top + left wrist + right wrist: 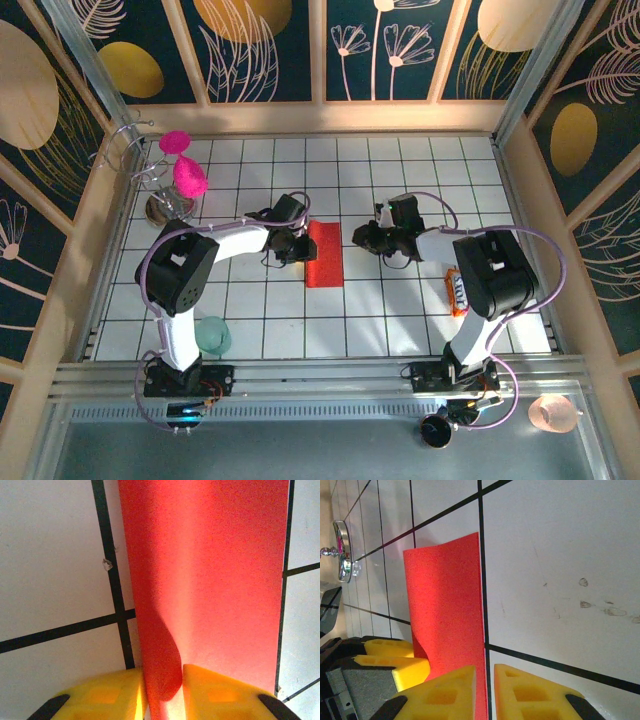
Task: Fold a paper plane with a square sheet of paper (pick it up from the middle)
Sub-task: First fold in half a square sheet of paper at the center of the table, then hold the square sheet of paper at the center of the table.
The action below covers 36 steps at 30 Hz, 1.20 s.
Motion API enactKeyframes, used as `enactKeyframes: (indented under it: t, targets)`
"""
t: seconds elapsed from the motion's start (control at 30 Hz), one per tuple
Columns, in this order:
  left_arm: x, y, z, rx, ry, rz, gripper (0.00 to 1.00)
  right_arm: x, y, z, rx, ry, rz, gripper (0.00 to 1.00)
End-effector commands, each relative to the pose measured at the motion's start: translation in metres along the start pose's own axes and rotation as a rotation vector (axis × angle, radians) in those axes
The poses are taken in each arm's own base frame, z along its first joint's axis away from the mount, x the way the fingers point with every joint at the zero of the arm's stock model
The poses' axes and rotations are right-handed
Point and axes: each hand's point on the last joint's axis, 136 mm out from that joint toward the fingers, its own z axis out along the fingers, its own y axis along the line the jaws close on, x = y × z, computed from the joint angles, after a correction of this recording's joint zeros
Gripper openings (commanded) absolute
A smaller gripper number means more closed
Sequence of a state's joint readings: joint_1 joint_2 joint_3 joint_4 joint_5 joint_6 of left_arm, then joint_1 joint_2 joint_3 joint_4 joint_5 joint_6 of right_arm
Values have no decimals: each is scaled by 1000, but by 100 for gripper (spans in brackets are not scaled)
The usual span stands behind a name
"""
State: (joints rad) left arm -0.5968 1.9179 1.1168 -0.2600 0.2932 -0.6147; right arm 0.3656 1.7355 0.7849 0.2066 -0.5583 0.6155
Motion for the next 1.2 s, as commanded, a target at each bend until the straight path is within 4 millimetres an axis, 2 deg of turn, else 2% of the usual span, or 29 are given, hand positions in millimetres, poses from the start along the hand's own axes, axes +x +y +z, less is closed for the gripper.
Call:
enactKeyframes:
  t: [0.0, 0.73, 1.03, 1.17]
  targets:
    - [23, 47, 32, -161, 56, -41, 27, -4, 10, 4, -35, -1, -19, 17]
    - [27, 47, 33, -157, 89, 30, 27, 2, 19, 9, -71, 26, -35, 17]
    - [28, 47, 35, -154, 95, 26, 28, 17, 45, 23, -135, 105, -100, 15]
    - [28, 48, 35, -157, 96, 24, 28, 23, 49, 32, -147, 136, -99, 13]
